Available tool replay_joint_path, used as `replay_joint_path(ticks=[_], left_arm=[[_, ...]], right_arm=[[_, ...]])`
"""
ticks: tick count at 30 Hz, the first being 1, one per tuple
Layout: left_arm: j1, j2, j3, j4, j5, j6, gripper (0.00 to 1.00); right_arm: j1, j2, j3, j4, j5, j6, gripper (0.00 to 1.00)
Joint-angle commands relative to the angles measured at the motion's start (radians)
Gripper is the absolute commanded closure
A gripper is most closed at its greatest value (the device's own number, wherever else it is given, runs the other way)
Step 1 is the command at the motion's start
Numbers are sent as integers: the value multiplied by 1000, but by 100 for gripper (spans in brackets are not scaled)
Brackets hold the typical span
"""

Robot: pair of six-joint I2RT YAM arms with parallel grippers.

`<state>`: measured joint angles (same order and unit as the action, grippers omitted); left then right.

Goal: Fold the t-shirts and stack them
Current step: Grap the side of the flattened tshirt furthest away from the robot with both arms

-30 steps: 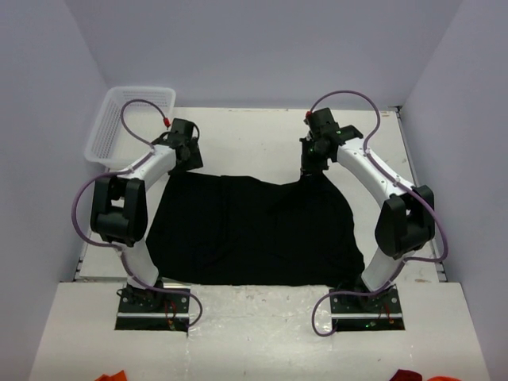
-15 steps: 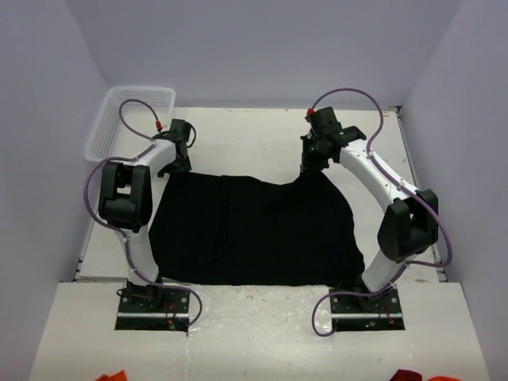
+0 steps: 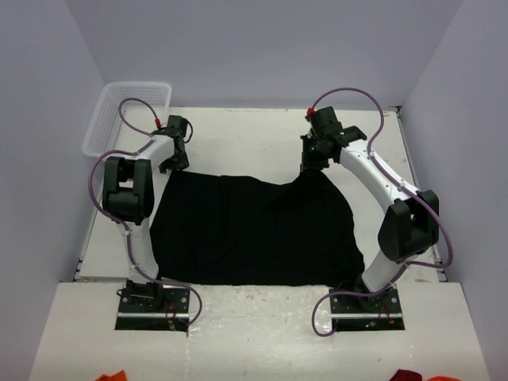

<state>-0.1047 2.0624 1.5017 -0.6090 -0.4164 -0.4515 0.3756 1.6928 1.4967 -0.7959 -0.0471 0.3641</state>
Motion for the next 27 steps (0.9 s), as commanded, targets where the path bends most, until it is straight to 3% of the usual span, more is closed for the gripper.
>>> replay_joint_path(ticks=[1,10,22,27], left_arm=[[13,15,5,32,37,17,44],[13,2,-31,43,30,16,48],[13,-11,-29,60,56,19,91],[11,-80,-20,45,67,16,99]], right_arm=[[3,-51,3,7,-8,-14,100],[5,-64,17,-2,-26,-11,100],[3,-58,-9,0,45,9,100],[-15,-19,28,-15,160,39,100]])
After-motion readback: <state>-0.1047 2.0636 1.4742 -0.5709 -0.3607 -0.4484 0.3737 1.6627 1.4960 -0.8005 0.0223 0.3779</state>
